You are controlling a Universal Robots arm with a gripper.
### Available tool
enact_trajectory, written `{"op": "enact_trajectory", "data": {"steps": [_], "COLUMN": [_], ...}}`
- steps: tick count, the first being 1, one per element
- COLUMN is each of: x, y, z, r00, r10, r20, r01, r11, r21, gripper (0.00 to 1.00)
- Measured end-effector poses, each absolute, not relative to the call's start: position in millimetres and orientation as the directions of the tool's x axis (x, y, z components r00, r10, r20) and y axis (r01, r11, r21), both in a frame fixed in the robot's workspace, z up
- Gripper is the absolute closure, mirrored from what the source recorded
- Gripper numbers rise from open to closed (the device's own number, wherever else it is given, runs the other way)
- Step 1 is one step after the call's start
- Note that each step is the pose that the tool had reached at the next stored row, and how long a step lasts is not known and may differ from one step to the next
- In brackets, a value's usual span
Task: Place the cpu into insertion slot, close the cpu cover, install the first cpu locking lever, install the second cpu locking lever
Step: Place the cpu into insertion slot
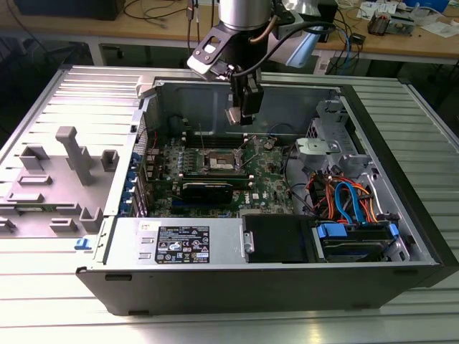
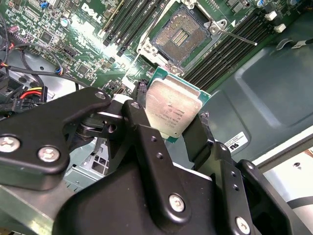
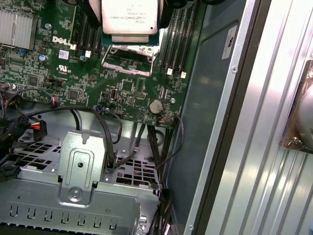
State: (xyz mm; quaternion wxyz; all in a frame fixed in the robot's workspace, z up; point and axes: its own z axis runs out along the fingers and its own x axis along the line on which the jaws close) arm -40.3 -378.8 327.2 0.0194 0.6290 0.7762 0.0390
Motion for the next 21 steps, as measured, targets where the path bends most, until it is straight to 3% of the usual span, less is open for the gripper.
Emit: {"op": "enact_trajectory", "data": {"steps": [21], "x": [-40.6], "y": [-378.8], "z": [326.0], "r00": [-0.154], "r10": [0.988], "r20": [0.019], "r01": [0.985], "r11": [0.152], "r21": [0.085], "gripper": [0.45]}}
